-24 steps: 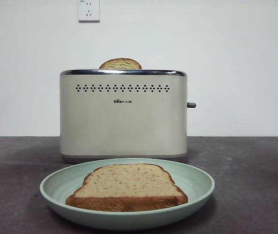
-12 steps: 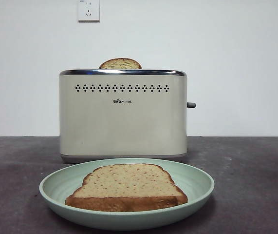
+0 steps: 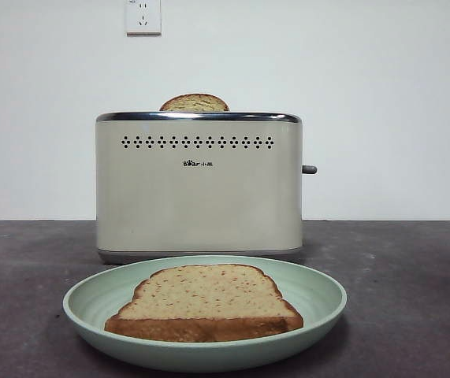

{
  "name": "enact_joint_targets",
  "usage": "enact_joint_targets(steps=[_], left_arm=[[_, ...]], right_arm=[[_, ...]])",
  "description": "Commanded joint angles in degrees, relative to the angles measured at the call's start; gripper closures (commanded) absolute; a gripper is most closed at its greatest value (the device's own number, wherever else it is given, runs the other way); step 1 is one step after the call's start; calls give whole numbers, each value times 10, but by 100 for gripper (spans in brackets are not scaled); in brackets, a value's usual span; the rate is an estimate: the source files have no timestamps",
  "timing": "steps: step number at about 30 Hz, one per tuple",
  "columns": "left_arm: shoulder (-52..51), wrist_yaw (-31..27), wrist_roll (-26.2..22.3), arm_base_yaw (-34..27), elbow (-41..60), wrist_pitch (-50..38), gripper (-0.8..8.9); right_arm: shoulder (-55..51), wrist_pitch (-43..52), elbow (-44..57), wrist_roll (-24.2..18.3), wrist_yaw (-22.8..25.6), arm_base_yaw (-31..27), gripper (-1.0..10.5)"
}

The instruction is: Take the bread from the toaster,put the bread on the plate,put the plate on the table

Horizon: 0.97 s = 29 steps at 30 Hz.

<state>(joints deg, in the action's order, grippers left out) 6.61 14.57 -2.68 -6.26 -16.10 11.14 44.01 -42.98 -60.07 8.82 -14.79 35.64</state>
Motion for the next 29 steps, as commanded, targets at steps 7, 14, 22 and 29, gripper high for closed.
enact_joint_targets(steps=[7,14,22,29], left_arm=[[-64,-63,88,0,103,-22,806],[-64,-104,113,6,137,-21,806],[-64,-103,124,18,157,-9,806],[-64,-103,124,18,157,-9,806]], right_arm=[[3,7,-7,-5,0,5,941],[3,7,-7,-5,0,5,941],[3,7,-7,-5,0,5,941],[3,8,-7,-5,1,5,941]])
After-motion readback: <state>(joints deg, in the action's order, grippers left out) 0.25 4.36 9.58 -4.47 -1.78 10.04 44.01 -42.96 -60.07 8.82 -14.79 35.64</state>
